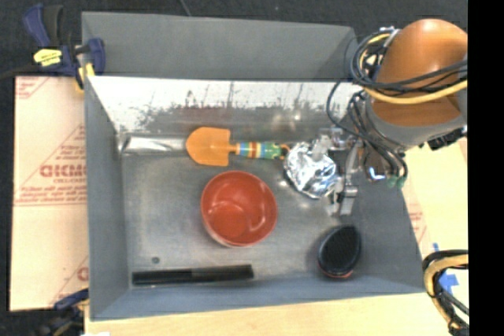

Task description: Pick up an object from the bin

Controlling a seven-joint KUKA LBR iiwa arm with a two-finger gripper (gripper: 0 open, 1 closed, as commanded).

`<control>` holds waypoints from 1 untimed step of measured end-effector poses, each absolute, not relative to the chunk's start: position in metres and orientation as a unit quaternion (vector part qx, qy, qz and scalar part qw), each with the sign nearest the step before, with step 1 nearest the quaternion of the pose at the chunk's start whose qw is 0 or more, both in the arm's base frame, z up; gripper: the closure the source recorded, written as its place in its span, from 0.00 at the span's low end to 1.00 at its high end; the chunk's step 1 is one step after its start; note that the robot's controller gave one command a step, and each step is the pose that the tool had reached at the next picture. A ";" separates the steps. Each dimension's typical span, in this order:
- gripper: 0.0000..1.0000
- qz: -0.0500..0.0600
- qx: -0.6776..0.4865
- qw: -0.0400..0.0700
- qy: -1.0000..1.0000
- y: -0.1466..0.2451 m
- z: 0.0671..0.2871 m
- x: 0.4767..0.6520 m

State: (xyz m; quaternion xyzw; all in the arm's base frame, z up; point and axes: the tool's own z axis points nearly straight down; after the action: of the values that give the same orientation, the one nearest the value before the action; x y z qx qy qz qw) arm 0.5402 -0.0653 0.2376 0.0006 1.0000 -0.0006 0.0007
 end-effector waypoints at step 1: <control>0.00 -0.001 0.004 0.005 1.000 -0.092 0.154 0.587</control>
Offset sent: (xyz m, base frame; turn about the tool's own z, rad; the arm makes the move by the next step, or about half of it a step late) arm 0.0887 -0.0509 -0.1676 -0.1517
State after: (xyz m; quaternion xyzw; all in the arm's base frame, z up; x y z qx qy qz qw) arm 0.5870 -0.0918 0.1544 0.0039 1.0000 -0.0014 0.0048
